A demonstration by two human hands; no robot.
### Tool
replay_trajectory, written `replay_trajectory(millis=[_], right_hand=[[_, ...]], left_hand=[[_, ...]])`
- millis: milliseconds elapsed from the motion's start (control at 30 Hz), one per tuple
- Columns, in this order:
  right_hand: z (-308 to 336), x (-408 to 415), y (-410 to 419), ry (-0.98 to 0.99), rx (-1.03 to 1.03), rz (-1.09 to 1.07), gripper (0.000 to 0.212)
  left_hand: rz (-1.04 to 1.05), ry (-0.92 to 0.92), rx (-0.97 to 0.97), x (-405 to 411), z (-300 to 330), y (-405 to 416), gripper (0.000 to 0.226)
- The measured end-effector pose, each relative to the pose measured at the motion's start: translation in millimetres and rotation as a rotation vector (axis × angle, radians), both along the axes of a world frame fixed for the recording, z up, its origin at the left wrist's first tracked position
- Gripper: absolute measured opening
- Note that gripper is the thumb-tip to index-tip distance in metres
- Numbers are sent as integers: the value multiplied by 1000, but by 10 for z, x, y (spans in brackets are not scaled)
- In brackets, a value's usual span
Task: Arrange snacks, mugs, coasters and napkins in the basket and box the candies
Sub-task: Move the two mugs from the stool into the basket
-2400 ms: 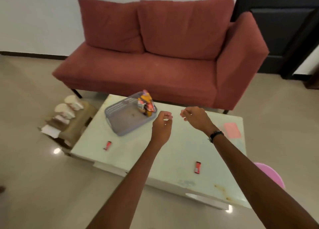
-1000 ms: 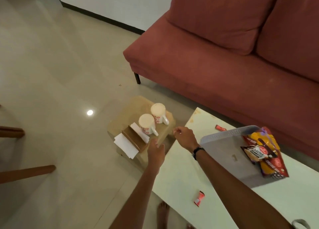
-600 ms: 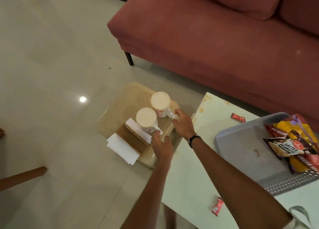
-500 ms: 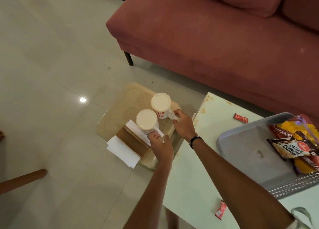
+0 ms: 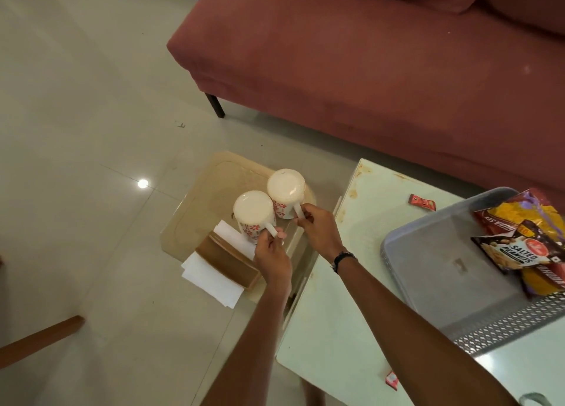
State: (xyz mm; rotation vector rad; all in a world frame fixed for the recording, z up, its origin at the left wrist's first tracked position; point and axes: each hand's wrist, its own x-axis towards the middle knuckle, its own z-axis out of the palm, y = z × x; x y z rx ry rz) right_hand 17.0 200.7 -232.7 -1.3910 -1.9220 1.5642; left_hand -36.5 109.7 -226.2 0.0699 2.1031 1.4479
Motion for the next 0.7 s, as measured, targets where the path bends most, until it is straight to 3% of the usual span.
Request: replay_trajectory(millis=[167, 267, 433, 700], right_hand=[[221, 445, -115, 71, -29, -202, 10], [373, 861, -218, 129, -26, -383, 21], [452, 1687, -375, 80, 49, -666, 26], [219, 2633, -398, -101, 131, -1024, 16]], left_hand=[[-307, 205, -55, 129, 101, -45, 14], [-548, 330, 28, 313, 243, -2, 13], [-919, 198, 6, 849, 371, 293, 14], [-1334, 218, 70, 1761, 196, 812, 18]])
